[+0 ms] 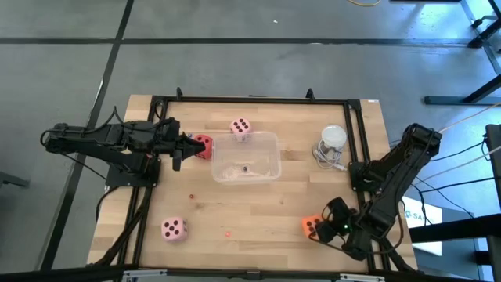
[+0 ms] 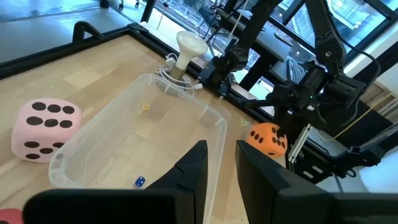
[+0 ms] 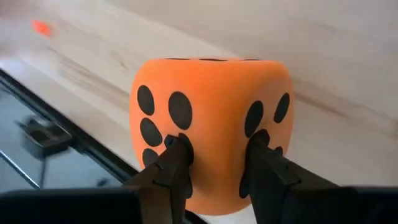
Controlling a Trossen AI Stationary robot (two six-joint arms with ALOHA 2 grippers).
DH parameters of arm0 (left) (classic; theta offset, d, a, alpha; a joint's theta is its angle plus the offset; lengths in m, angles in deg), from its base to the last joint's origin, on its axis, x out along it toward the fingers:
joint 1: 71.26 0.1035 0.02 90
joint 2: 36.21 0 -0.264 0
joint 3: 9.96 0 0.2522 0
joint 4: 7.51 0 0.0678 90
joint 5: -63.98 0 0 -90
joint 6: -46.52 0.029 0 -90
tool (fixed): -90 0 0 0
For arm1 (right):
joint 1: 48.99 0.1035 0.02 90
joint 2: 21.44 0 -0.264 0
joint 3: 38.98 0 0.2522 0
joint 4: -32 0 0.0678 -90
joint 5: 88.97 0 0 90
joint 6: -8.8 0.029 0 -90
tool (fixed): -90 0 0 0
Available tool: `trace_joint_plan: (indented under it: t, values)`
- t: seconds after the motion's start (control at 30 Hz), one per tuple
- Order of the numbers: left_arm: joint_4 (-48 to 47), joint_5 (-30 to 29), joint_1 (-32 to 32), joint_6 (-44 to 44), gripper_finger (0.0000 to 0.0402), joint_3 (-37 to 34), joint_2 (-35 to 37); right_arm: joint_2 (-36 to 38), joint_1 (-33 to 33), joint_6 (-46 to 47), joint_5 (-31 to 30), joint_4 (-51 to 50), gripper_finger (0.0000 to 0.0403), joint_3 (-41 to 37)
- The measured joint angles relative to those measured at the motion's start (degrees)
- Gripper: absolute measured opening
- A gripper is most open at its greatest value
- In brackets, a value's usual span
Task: Pick & Place Dice
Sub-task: Put the large orange dice into the transparent bin
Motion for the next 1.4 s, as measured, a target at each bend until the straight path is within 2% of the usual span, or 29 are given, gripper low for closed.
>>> trace_joint_plan:
  t: [0.3,0.5,0.77,0.9,1.1,1.27,1.4]
  values:
    - [0.04,1.13,-0.01,-0.47,0.0077,0.00,0.00,0.13,-4.47,-8.86,-9.51,-0.02,0.0121,5.41]
    - [1.11,2.99,-0.02,-1.10,0.0077,0.00,0.00,0.22,-9.57,-20.34,-12.19,-0.97,0.0117,10.91]
    - [4.28,3.93,-0.02,1.10,0.0077,0.00,0.00,0.24,-20.91,-41.89,-13.08,-2.09,0.0105,19.88]
    - [6.46,6.02,-0.01,1.95,0.0077,0.00,0.00,0.28,-28.41,-50.42,-12.92,-3.90,0.0098,22.79]
    - [6.38,10.09,-0.02,0.18,0.0077,0.00,-0.32,0.31,-39.79,-62.96,-9.21,-1.42,0.0096,23.37]
    - [6.36,16.27,-0.02,0.54,0.0077,0.00,-0.55,0.31,-46.50,-70.67,-6.49,2.57,0.0089,23.39]
    - [6.36,17.75,-0.24,1.47,0.0077,0.00,-0.52,-0.59,-50.03,-80.03,-1.84,6.94,0.0088,23.47]
